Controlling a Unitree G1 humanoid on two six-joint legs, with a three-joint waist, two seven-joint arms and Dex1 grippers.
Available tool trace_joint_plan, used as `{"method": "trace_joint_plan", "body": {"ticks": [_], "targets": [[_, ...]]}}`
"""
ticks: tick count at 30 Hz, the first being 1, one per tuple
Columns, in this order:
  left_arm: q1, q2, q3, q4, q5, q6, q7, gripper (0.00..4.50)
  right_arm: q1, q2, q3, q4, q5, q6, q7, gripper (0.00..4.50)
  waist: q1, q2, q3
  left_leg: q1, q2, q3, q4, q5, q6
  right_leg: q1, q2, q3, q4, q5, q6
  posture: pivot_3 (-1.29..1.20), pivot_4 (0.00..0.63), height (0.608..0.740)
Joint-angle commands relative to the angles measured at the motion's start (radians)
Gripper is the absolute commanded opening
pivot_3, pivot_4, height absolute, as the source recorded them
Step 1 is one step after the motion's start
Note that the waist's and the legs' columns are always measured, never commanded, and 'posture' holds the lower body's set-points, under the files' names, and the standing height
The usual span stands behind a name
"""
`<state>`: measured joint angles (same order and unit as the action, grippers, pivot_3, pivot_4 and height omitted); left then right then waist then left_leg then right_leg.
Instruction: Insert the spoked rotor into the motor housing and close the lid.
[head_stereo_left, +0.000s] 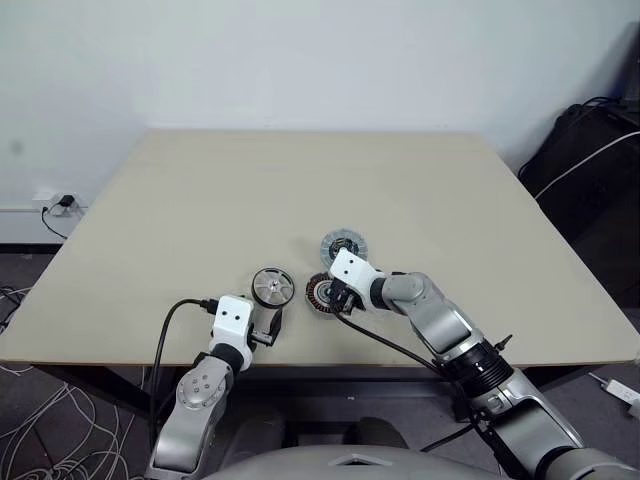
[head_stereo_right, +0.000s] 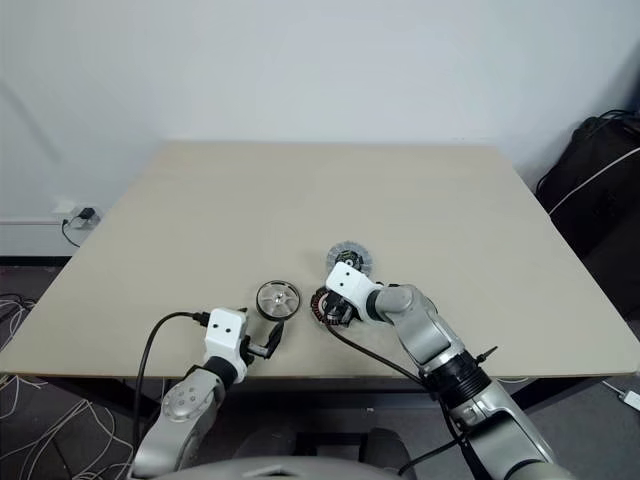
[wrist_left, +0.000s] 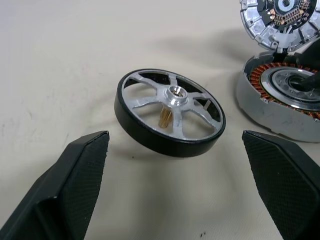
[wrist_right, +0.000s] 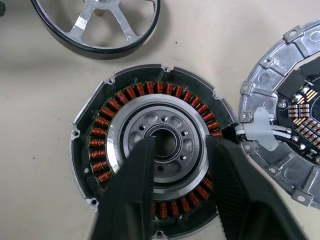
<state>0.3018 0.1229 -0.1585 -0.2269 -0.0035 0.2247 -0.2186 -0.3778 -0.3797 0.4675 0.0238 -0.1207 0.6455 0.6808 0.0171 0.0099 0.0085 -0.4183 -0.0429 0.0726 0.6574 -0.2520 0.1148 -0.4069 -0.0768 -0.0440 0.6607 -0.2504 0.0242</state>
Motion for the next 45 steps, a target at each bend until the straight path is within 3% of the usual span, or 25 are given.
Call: {"method": "trace_joint_plan", "body": {"ticks": [1,11,14,17,32,40,45], "targets": [[-0.006,-0.001,0.005,-0.019,-0.007,-0.023,0.002,4.50,-0.025,0.007,-0.013,-0.018,-0.004,0.004,-0.006,1.58,0.000,0.000,0.000,0.000,0.000,0.000,0.000,0.000,0.000,0.000,0.000,0.000,0.000,0.000,0.000,0.00,0.000,0.740],[-0.005,0.001,0.008,-0.020,-0.009,-0.027,0.001,4.50,-0.044,0.019,-0.008,0.057,-0.009,0.002,-0.009,1.58,-0.001,0.000,0.000,0.000,0.000,0.000,0.000,0.000,0.000,0.000,0.000,0.000,0.000,0.000,0.000,0.00,0.000,0.740],[-0.004,0.000,0.009,-0.020,-0.009,-0.028,0.001,4.50,-0.056,0.028,-0.012,0.096,-0.007,0.000,-0.012,0.95,-0.001,0.000,0.000,0.000,0.000,0.000,0.000,0.000,0.000,0.000,0.000,0.000,0.000,0.000,0.000,0.00,0.000,0.740],[-0.002,0.000,0.011,-0.020,-0.010,-0.029,0.001,4.50,-0.060,0.033,-0.015,0.108,-0.006,0.000,-0.010,0.02,-0.003,0.000,-0.001,0.001,0.000,0.000,0.000,0.000,0.000,0.000,0.000,0.000,0.001,0.000,0.000,0.00,0.000,0.740],[-0.007,0.002,0.010,-0.010,-0.013,-0.028,-0.010,4.50,-0.052,0.016,-0.063,0.025,0.023,0.010,-0.010,0.02,0.000,0.000,0.000,0.000,0.000,0.000,0.001,0.000,0.000,0.000,-0.001,-0.001,-0.001,0.003,-0.001,0.00,0.000,0.740],[-0.007,0.006,0.020,-0.015,-0.014,-0.038,-0.007,4.50,-0.023,0.064,-0.150,-0.031,0.057,-0.022,-0.088,0.02,-0.001,0.001,0.000,0.000,0.000,0.000,0.000,0.000,0.000,-0.001,0.000,-0.001,-0.001,0.003,-0.001,0.00,0.000,0.740],[-0.015,-0.038,0.096,-0.029,-0.067,-0.125,0.034,4.50,0.055,0.106,-0.214,-0.129,0.104,-0.013,-0.135,0.02,0.000,0.000,0.000,-0.001,0.000,0.000,0.000,0.000,0.000,-0.001,0.000,0.000,-0.001,0.003,-0.001,0.00,0.000,0.740]]}}
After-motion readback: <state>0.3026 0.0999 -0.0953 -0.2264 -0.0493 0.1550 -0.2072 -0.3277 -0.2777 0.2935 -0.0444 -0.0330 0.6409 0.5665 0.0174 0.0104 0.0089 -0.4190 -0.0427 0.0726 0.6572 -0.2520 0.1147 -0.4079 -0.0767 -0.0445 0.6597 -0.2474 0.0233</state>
